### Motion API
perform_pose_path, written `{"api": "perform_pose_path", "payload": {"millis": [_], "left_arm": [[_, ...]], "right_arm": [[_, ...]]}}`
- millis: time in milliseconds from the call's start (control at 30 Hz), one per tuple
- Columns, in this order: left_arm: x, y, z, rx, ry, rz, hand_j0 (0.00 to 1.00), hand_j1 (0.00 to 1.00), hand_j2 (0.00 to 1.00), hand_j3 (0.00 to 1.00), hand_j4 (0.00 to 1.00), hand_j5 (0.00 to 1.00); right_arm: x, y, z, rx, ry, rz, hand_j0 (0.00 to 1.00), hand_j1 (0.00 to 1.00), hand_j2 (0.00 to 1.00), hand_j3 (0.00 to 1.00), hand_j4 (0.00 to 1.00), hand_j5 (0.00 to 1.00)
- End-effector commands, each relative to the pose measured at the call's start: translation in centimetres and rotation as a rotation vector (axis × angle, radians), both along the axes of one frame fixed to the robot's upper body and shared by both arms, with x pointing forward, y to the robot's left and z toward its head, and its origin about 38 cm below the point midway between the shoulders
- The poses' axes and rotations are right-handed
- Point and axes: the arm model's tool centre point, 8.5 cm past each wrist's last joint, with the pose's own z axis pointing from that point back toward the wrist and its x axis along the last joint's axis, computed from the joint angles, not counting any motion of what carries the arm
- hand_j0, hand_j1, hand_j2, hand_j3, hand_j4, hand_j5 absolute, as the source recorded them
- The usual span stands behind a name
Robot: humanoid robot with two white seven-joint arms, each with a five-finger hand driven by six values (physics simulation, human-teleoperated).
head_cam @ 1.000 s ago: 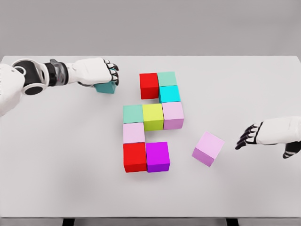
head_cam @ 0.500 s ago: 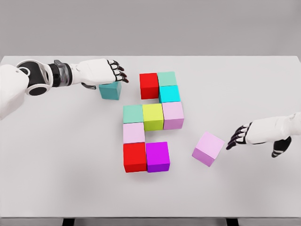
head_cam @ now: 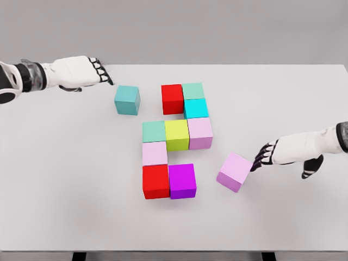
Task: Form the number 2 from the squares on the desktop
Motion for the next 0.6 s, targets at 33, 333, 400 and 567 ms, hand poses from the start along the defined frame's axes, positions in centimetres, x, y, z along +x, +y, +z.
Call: {"api": "perform_pose_path", "payload": {"millis": [33,333,400,567], "left_arm": [[-0.4,1.9,-0.1,0.025,0.007,0.030,0.74,0.74,0.74,0.74,0.74,0.74],[-1.1,1.2,-2.6,0.059,0.053,0.009,0.76,0.76,0.76,0.76,0.76,0.76],[-1.2,0.6,-2.5,0.056,0.051,-0.008,0.76,0.76,0.76,0.76,0.76,0.76],[-2.0,-1.3,-2.4,0.047,0.046,-0.071,0.78,0.78,0.78,0.78,0.78,0.78]], "right_arm": [[0.1,0.0,0.1,0.000,-0.001,-0.004,1.00,1.00,1.00,1.00,1.00,1.00],[1.2,-0.4,1.2,0.015,-0.040,-0.031,1.00,1.00,1.00,1.00,1.00,1.00],[1.2,-0.1,1.2,0.019,-0.039,-0.025,1.00,1.00,1.00,1.00,1.00,1.00],[1.3,0.4,1.1,0.015,-0.041,-0.009,1.00,1.00,1.00,1.00,1.00,1.00]]}}
